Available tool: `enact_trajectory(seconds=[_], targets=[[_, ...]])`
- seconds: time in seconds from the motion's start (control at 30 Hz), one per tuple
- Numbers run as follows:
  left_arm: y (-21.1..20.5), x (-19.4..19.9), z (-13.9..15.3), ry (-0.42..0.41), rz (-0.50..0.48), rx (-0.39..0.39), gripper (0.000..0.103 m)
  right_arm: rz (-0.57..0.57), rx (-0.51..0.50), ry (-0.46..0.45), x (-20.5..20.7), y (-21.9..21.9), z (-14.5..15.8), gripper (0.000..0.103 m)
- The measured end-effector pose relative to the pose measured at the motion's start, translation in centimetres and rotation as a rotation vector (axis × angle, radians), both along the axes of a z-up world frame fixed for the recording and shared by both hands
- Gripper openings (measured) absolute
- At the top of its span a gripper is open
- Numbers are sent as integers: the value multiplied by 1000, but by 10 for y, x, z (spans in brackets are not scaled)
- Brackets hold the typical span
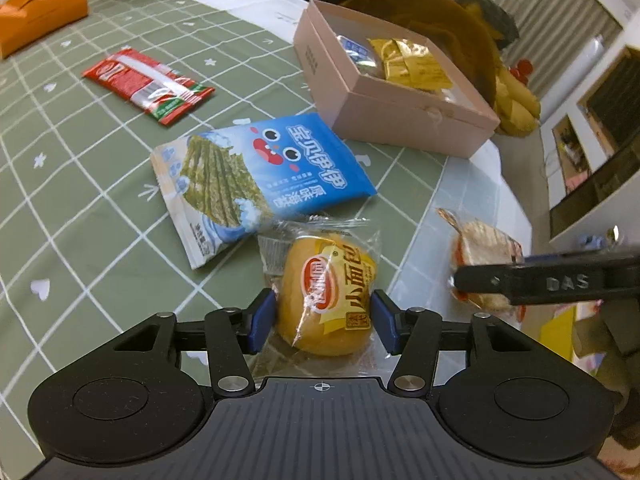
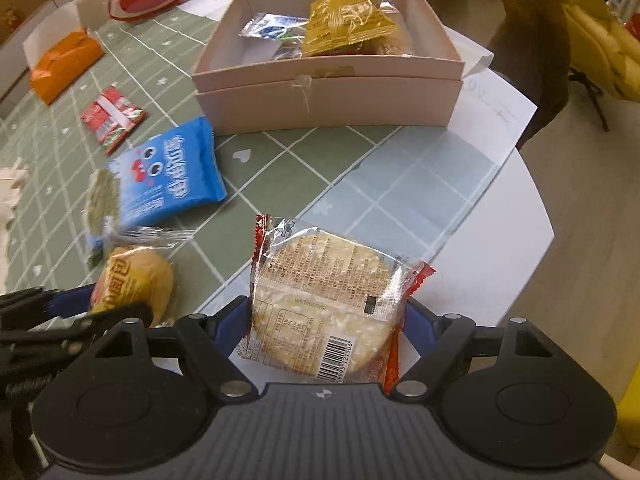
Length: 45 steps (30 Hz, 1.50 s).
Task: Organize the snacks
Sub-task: 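Carry the cracker and yellow bun over the pink box and open both tools, then reach the left tool toward the red stick packet and close on it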
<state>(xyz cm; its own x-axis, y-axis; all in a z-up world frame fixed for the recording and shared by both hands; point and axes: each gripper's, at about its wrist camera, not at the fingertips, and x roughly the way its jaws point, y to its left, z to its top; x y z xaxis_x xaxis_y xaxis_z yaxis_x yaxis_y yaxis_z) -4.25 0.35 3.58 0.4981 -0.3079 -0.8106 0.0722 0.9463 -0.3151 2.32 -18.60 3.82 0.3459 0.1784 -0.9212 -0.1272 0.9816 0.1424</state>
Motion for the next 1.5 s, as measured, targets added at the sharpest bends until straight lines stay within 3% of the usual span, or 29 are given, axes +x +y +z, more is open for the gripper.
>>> enact_trajectory(seconds=[0.13,0.33,0.47,0.57,0.63,0.73,0.87,1.07,1.13,1.23,1.37,1.5], targets=[[3,4,45,-122,11,-60,56,2,57,-84,-3,-19,38,81],[-2,57,162,-384,-26,-91,56,5,81,-397,21,-46,157,81],[-23,109,200,-415,-63,-54,57,-21,97,-527,46,-64,216,81],[-41,152,191,-343,-85,-66,57,-39,95,-571,59,-74,233,81],[-52,185,157,-240,-103,-123,59,-34,81,-578,66,-76,232,81],[-62,213,97,-119,-76,-85,54,-28,53,-543,78,-76,217,81],[-39,211,87,-124,-26,-149,54,-17,41,-485,93,-76,195,81],[27,199,96,-158,107,-94,54,10,106,-383,156,-39,164,82],[55,193,87,-138,188,-87,54,25,103,-364,186,-14,150,84],[97,178,71,-91,315,-61,54,-8,56,-261,223,13,125,83],[151,162,44,-19,444,-64,54,15,19,-245,225,28,108,83],[178,158,25,26,531,-77,54,79,-8,-213,209,39,88,83]])
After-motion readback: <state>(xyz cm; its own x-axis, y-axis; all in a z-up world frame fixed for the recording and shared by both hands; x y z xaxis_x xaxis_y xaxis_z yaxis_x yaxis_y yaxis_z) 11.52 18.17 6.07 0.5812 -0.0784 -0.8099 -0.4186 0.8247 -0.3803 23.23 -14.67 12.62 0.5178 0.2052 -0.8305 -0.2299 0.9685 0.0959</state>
